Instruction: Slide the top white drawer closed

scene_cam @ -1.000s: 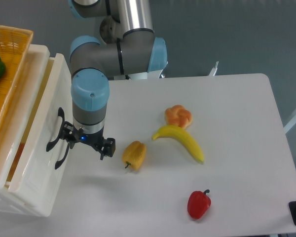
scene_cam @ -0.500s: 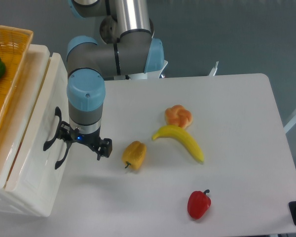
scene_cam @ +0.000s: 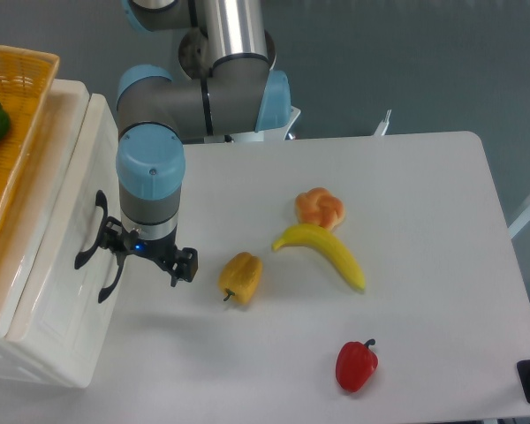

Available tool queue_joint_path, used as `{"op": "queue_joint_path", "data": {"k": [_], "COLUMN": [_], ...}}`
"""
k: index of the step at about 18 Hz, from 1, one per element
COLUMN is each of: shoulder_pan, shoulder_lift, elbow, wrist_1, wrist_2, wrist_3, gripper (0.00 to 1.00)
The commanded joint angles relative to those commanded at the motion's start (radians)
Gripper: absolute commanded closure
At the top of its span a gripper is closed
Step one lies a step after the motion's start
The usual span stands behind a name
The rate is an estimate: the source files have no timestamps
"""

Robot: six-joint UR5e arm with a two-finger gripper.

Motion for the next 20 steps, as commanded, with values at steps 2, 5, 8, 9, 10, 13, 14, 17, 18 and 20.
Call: {"op": "queue_joint_path", "data": {"k": [2,5,8,9,10,13,14,17,18,20], "shoulder_pan": [0.0,0.003,0.027,0.037,0.041,0.072,0.08,0.1,0.112,0.144], "shoulder_lift": [0.0,0.002,-0.002,-0.002,-0.002,0.003,0.005,0.003,0.005,0.005], "elbow": [0.0,0.008,0.044,0.046,0.048,0.054,0.055,0.07,0.075,0.083], "wrist_1": [0.0,0.0,0.0,0.002,0.002,0.002,0.003,0.002,0.002,0.003], "wrist_2": [0.0,0.0,0.006,0.009,0.011,0.027,0.047,0.123,0.13,0.133], "wrist_3": [0.0,0.005,0.005,0.006,0.009,0.075,0.093,0.149,0.167,0.248], "gripper": [0.0,0.0,0.0,0.0,0.0,0.0,0.0,0.0,0.0,0.0]}}
